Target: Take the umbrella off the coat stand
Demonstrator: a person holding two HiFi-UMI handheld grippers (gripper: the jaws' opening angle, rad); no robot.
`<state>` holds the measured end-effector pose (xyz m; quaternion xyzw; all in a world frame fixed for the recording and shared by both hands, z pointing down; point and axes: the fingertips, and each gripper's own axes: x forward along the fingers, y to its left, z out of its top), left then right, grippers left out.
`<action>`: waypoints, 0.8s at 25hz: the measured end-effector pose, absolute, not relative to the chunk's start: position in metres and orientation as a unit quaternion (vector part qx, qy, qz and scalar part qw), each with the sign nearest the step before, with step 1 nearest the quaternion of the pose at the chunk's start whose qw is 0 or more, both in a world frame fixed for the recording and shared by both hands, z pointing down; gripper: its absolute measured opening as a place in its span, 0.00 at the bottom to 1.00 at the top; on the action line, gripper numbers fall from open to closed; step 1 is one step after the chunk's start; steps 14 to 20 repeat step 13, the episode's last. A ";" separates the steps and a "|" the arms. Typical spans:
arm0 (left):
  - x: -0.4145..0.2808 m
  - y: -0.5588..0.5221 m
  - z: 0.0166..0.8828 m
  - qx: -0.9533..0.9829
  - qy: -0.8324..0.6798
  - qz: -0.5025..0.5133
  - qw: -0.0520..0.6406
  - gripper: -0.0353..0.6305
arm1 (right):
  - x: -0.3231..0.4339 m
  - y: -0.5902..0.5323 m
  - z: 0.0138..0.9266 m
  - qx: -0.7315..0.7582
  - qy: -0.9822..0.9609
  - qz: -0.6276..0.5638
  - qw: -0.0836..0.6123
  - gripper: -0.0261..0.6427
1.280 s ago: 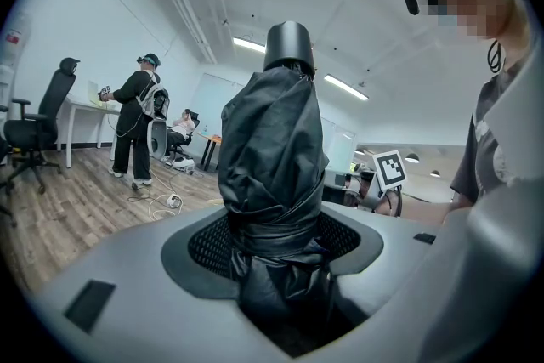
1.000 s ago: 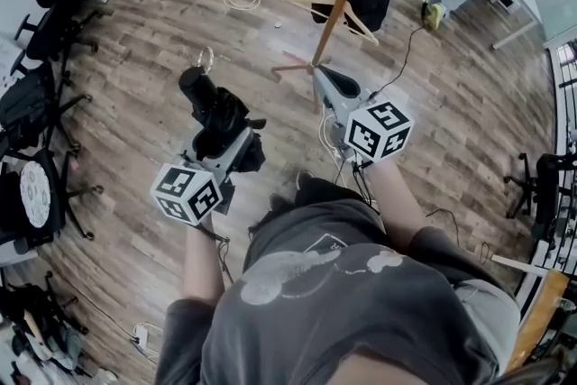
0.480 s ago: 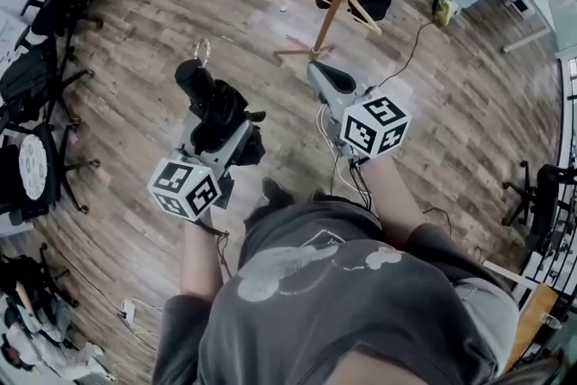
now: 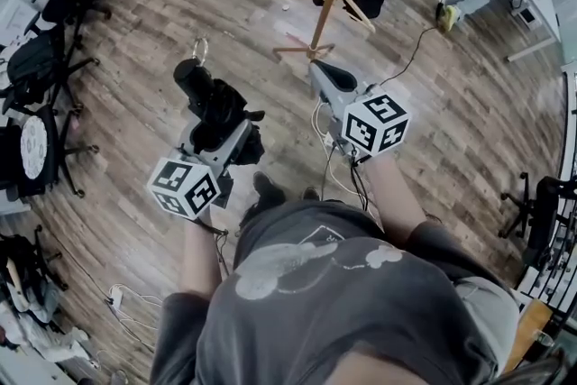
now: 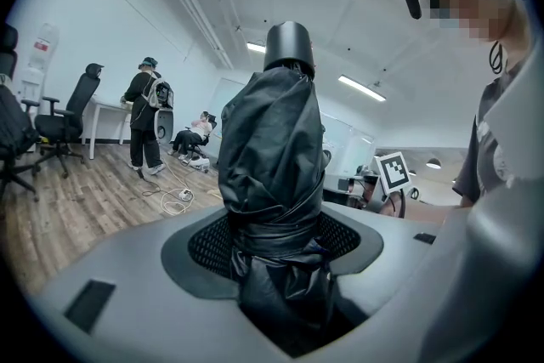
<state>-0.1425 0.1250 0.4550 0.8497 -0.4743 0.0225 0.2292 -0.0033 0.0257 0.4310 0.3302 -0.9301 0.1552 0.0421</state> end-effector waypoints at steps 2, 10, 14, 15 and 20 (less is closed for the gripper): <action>-0.133 0.132 0.452 0.848 -0.480 0.024 0.226 0.47 | 0.005 0.031 0.429 0.324 -0.933 0.154 0.042 0.03; -0.117 0.159 0.441 0.840 -0.498 0.021 0.213 0.47 | 0.013 0.055 0.418 0.300 -0.942 0.145 0.041 0.04; -0.116 0.170 0.438 0.839 -0.502 0.020 0.210 0.47 | 0.013 0.065 0.415 0.296 -0.943 0.143 0.042 0.03; -0.116 0.170 0.438 0.839 -0.502 0.020 0.210 0.47 | 0.013 0.065 0.415 0.296 -0.943 0.143 0.042 0.03; -0.116 0.170 0.438 0.839 -0.502 0.020 0.210 0.47 | 0.013 0.065 0.415 0.296 -0.943 0.143 0.042 0.03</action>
